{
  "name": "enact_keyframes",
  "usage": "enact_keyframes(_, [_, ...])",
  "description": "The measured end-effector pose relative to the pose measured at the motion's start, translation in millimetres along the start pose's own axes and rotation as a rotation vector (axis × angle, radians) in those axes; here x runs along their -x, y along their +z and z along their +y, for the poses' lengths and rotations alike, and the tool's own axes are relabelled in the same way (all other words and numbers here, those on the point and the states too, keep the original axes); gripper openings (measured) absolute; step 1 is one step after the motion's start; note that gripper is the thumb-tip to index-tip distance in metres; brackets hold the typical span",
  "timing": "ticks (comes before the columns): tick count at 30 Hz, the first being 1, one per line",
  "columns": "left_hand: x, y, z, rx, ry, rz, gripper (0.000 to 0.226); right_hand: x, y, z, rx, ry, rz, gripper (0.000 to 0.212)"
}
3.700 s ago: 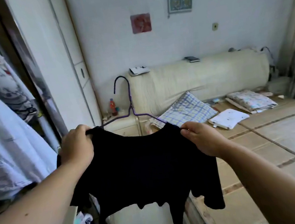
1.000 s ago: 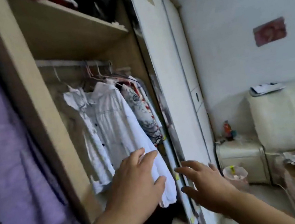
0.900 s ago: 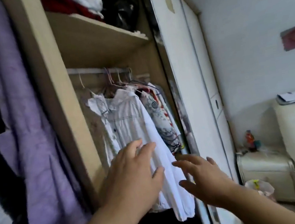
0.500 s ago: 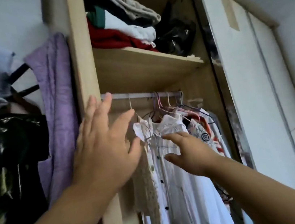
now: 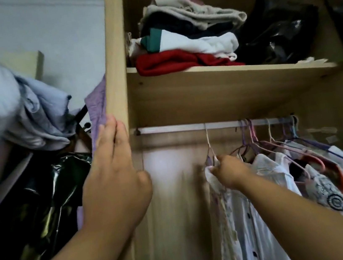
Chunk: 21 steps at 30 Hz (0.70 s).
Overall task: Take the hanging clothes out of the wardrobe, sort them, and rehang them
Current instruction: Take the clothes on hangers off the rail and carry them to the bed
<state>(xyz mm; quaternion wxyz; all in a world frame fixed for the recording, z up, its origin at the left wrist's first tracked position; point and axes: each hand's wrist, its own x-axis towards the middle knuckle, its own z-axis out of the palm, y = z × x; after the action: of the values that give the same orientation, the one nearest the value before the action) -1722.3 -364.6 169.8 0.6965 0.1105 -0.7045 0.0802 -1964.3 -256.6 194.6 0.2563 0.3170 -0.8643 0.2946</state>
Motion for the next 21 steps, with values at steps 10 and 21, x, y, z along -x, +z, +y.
enact_keyframes(10, [-1,0,4,-0.127,-0.11,-0.073,0.091,-54,18,23,-0.202,0.152,-0.056,0.034])
enact_keyframes(21, [0,2,2,-0.13,-0.133,-0.061,0.089,-63,12,36,-0.277,0.232,0.163,0.036])
